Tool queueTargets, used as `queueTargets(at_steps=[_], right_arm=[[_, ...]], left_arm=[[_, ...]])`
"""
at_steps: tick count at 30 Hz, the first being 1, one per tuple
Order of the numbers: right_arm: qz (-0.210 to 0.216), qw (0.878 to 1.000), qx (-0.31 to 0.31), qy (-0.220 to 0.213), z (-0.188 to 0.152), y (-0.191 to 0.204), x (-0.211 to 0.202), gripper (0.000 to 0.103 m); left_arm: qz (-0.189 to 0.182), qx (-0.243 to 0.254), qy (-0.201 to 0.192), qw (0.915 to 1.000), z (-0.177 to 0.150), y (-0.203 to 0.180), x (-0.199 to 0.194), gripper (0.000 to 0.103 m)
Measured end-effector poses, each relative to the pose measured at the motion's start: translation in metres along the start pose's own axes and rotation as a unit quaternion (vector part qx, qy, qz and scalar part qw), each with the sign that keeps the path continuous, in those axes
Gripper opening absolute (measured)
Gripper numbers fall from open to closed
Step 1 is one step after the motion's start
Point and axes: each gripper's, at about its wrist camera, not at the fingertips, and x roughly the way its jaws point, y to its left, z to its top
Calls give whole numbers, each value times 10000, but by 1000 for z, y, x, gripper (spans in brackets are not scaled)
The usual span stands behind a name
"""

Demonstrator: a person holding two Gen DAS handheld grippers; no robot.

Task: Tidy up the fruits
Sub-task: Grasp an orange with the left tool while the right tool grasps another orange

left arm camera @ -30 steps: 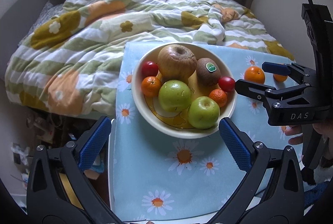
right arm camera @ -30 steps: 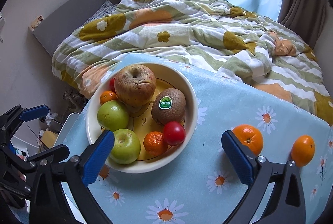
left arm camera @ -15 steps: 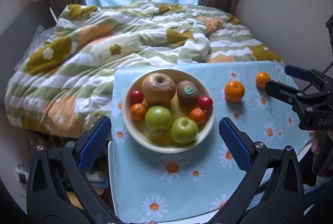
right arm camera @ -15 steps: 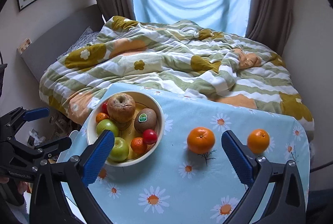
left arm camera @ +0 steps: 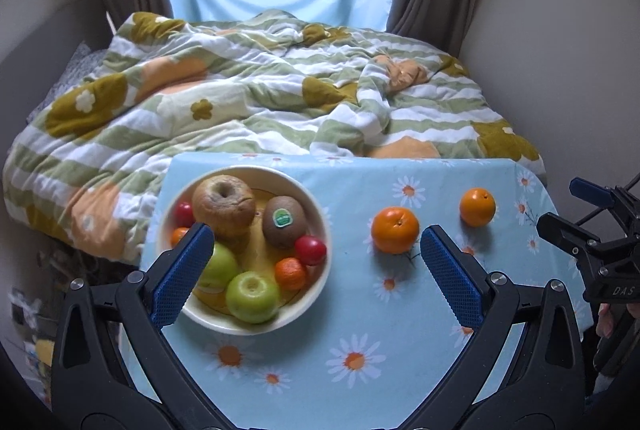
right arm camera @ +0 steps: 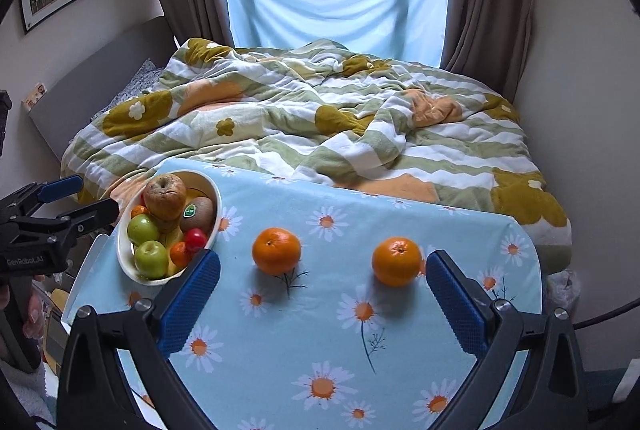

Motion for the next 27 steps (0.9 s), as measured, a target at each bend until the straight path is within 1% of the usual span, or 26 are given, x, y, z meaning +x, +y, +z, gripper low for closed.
queueTargets(at_steps=[3, 8, 12, 16, 19, 20, 21, 23, 24, 25, 27], right_arm=[[58, 10000, -23, 61, -5, -24, 7, 103], [238, 9995, -101, 167, -12, -61, 24, 103], [347, 9988, -189, 298, -17, -79, 43, 103], [455, 9977, -239, 432, -24, -90, 66, 103], [558, 9966, -228, 563, -27, -96, 84, 103], [580, 9963, -218, 599, -28, -97, 89, 103], [603, 9959, -206, 637, -28, -99, 94, 103], [619, 9955, -210, 688, -29, -101, 102, 102], [620, 9953, -223, 709, -29, -102, 106, 102], [637, 9950, -229, 729, -29, -103, 109, 102], [693, 9944, -235, 766, -29, -104, 114, 98]], left_arm=[[49, 41, 93, 9999, -4, -28, 18, 103], [16, 59, 240, 9997, -13, -67, 49, 103], [86, 151, 288, 9994, -24, -84, 77, 103], [162, 189, 325, 9992, -31, -92, 104, 103], [201, 132, 440, 9987, -33, -95, 126, 96], [195, 104, 477, 9986, -33, -95, 132, 91], [187, 71, 524, 9984, -34, -95, 138, 88], [163, 25, 586, 9981, -34, -95, 149, 86], [154, 15, 613, 9980, -34, -95, 154, 80], [179, -2, 642, 9978, -35, -96, 158, 79], [242, -18, 621, 9978, -36, -96, 162, 76]])
